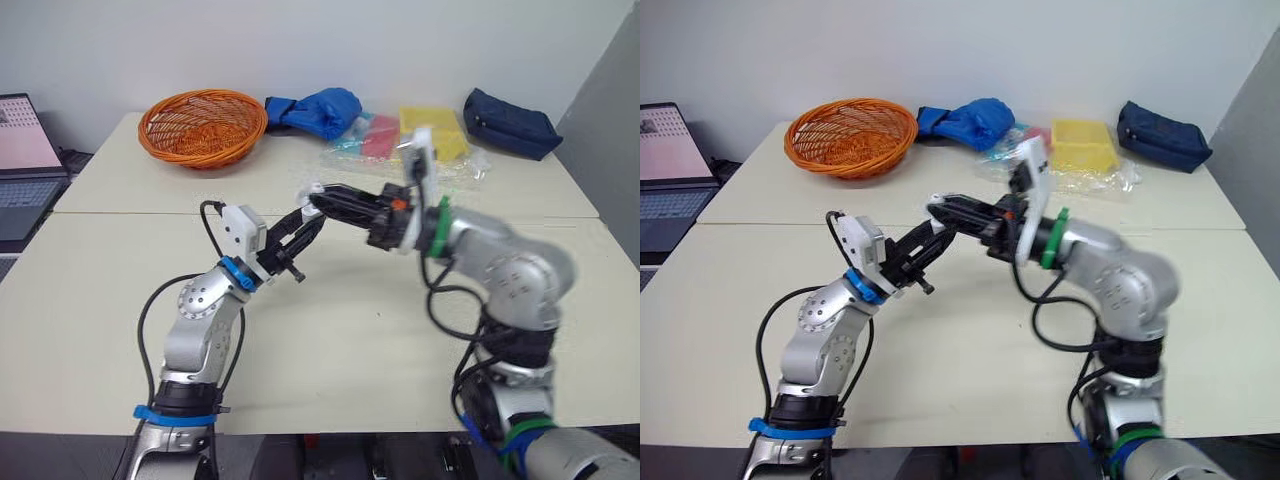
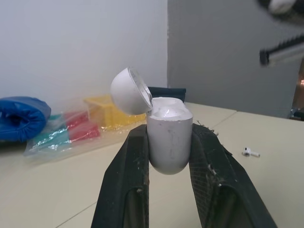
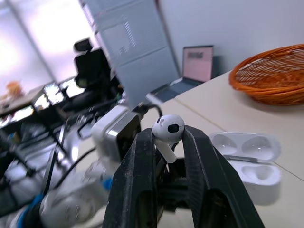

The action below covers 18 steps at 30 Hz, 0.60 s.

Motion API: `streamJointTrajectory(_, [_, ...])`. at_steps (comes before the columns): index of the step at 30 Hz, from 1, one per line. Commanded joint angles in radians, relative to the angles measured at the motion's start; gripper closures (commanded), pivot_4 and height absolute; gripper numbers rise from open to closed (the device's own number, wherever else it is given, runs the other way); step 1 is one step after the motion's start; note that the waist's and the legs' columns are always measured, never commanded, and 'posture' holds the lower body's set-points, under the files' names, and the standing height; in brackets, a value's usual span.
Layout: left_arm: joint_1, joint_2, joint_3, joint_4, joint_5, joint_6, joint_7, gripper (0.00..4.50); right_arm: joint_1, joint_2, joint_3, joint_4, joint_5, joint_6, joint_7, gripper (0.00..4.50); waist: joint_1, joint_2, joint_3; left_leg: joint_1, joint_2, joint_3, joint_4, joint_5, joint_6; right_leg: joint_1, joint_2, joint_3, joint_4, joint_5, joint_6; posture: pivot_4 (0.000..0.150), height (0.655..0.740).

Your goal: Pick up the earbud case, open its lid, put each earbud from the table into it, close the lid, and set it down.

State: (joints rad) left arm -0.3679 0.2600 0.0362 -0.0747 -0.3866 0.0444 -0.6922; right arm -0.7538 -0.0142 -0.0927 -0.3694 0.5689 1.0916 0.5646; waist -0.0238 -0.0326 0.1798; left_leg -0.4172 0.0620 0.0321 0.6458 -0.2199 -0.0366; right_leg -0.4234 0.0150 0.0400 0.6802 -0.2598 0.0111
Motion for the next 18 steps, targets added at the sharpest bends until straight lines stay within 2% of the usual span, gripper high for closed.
streamJointTrajectory(1, [-0.027,-0.019,-0.001,-0.014,0.032,-0.065,0.036,3.72,-0.009,0.013,0.036,0.021,-0.07,-0.167,-0.077,4.08,-0.002,0.0,0.0,0.0,0.0,0.0,0.0,0.0,0.0,0.0,0.001,0.0,0.0,0.0,0.0,0.15,0.74])
streamJointTrajectory(6, [-0.028,-0.023,-0.001,-0.011,0.041,-0.083,0.045,3.72,0.002,-0.003,0.096,0.052,-0.099,-0.245,-0.098,4.08,-0.006,0.0,0.0,0.001,0.001,0.0,0.0,0.0,0.0,0.001,0.001,0.0,0.0,-0.002,0.003,0.15,0.74])
streamJointTrajectory(18, [-0.029,-0.014,0.0,-0.011,0.039,-0.094,0.043,3.72,0.033,-0.067,0.162,0.077,-0.103,-0.272,-0.106,4.08,-0.006,0.0,0.0,0.001,0.001,0.0,0.0,0.0,0.0,0.001,0.001,0.0,0.0,-0.002,0.003,0.15,0.74])
